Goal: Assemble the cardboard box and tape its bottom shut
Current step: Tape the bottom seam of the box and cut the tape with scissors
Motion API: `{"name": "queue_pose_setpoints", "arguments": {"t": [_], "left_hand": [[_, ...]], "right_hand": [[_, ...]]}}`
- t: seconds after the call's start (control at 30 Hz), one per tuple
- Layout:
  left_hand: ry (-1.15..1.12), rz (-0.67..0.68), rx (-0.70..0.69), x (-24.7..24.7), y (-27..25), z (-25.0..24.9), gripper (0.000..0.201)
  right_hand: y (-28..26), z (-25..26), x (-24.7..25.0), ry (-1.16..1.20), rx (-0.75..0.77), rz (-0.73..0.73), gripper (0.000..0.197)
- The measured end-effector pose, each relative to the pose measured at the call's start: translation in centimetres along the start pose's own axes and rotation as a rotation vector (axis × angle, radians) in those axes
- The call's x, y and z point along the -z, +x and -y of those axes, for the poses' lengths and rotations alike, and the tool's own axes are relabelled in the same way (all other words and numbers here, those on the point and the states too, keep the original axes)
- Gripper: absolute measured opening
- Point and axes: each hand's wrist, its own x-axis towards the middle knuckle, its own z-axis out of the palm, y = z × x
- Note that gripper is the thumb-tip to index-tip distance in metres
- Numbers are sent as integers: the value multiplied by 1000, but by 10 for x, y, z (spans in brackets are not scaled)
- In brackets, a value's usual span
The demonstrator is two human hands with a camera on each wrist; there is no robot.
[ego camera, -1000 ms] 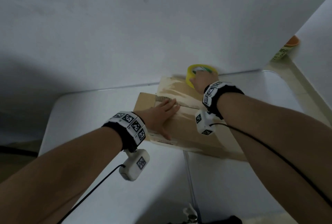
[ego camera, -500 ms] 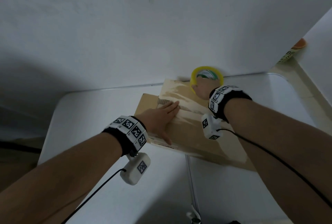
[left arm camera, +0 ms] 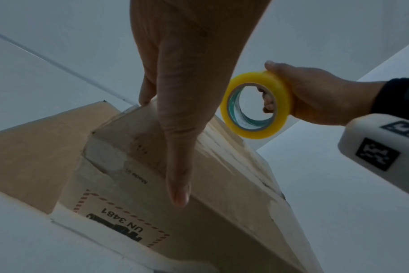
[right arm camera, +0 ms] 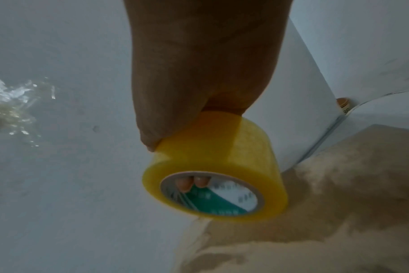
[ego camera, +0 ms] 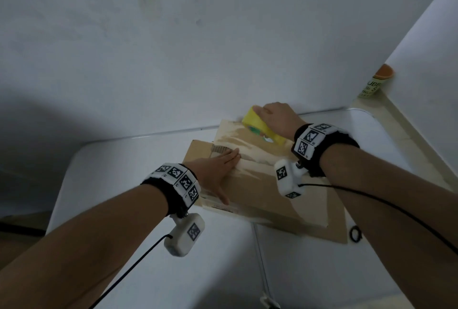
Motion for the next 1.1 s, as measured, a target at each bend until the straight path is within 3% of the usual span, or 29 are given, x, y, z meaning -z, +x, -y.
{"name": "queue_pose_setpoints", "arguments": {"t": [0.3, 0.4, 0.43, 0.5, 0.57, 0.63, 0.7, 0.83, 0.97, 1.1], "left_hand": [[-53, -12, 22, -3, -2, -3, 135], [-117, -3, 4, 6, -6, -2, 110], [-174, -53, 4, 13, -7, -1, 89], [-311, -303, 98, 34, -13, -2, 50], [-503, -621, 201, 52, -19, -10, 31], [-715, -770, 140, 62, -21, -26, 21], [-783, -741, 80, 65, -21, -43, 24], [-744, -766, 106, 62, -16, -50, 36], [-744, -858, 119, 60, -12, -56, 23], [-690, -907, 146, 63, -8, -63, 10]], "right_hand": [[-39, 11, -18, 183, -83, 190, 46], [-47, 11, -18, 251, -115, 189, 46], [-49, 10, -18, 270, -129, 196, 47], [-50, 9, -18, 310, -158, 207, 48], [-51, 11, -18, 331, -190, 215, 47], [-52, 15, -16, 339, -199, 227, 44], [-53, 18, -14, 346, -205, 235, 43], [-53, 21, -12, 237, -174, 267, 40], [-53, 23, -11, 266, -233, 252, 28], [-51, 20, -14, 268, -225, 243, 34]]}}
